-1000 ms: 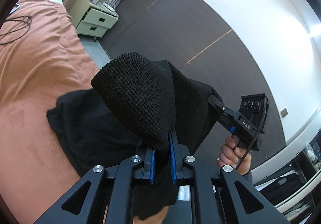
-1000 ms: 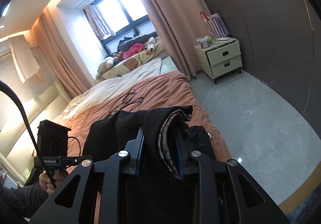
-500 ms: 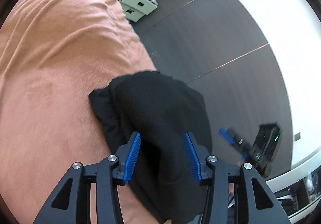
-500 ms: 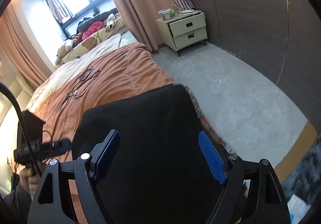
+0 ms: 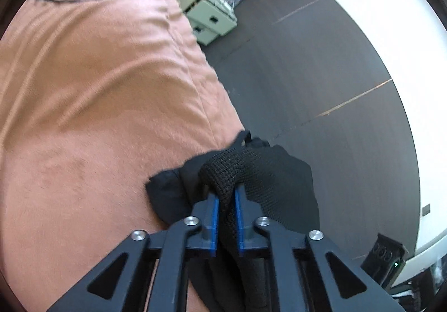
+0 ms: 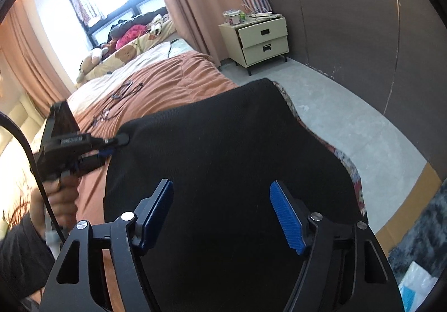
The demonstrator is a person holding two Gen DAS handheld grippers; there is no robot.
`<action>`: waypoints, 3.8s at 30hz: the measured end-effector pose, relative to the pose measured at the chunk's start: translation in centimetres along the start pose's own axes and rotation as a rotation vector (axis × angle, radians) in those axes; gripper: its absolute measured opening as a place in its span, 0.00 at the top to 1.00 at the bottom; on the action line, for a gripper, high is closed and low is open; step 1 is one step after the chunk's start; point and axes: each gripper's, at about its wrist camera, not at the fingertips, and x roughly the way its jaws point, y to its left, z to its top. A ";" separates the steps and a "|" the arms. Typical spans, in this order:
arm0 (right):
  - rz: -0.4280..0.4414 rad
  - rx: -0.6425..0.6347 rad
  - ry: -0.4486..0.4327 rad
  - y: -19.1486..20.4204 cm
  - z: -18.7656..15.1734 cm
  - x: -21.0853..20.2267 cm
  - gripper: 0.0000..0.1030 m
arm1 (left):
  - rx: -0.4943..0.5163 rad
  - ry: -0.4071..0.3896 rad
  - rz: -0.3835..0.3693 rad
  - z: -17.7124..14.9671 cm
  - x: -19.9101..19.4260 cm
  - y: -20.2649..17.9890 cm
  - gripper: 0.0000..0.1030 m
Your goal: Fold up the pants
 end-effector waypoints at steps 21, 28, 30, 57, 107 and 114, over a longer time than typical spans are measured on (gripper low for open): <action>-0.134 0.084 0.103 -3.8 -4.0 -4.4 0.32 | 0.129 0.078 0.180 -3.4 -5.2 -1.1 0.88; -0.150 0.058 0.031 -1.5 -3.6 -7.3 0.32 | 0.229 0.048 0.201 -5.2 -9.9 -4.2 0.60; -0.151 0.061 0.018 -1.0 -3.3 -7.9 0.32 | 0.259 0.037 0.208 -5.7 -11.2 -5.1 0.52; -0.166 0.012 -0.110 8.8 -10.1 -16.6 0.00 | 0.512 -0.156 0.268 -15.0 -30.9 -12.8 0.01; 0.086 -0.197 -0.272 17.9 -25.8 -29.2 0.00 | 0.552 -0.568 0.506 -40.6 -59.8 -13.2 0.01; 0.117 -0.215 -0.269 18.2 -28.3 -29.2 0.00 | 0.519 -0.602 0.547 -43.7 -61.6 -11.4 0.01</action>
